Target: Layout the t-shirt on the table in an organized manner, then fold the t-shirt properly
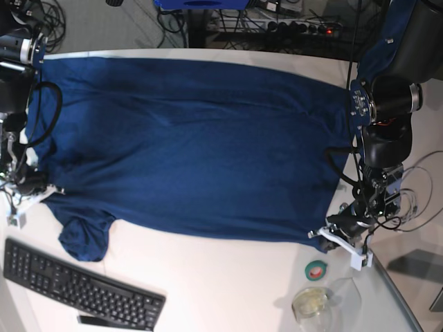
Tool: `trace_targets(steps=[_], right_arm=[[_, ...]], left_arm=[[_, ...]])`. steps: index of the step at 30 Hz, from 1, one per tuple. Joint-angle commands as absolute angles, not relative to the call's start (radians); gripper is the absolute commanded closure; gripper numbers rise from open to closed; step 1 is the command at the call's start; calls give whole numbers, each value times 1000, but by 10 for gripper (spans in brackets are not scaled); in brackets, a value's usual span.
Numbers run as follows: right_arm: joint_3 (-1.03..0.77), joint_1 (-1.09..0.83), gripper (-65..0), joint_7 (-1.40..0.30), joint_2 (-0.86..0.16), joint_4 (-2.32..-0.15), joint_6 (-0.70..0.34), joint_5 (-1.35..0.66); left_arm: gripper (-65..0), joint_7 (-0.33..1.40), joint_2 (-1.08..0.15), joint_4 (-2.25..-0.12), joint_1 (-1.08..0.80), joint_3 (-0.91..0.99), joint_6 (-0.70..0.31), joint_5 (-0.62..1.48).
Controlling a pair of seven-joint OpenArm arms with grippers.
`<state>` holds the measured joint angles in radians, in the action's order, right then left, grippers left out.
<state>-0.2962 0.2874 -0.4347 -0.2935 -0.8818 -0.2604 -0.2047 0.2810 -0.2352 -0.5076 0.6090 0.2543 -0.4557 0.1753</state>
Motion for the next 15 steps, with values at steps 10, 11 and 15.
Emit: trace_targets(steps=[10, 11, 15], right_arm=[[-297, 317, 0, -326, -314, -892, -323, -208], [-297, 317, 0, -326, -314, -891, -329, -208], [-297, 314, 0, -325, -314, -889, -331, -208]], left_arm=[[0, 286, -246, -584, 650, 259, -463, 186], [0, 308, -246, -601, 650, 268, -463, 194], [0, 377, -251, -702, 610, 341, -464, 282]])
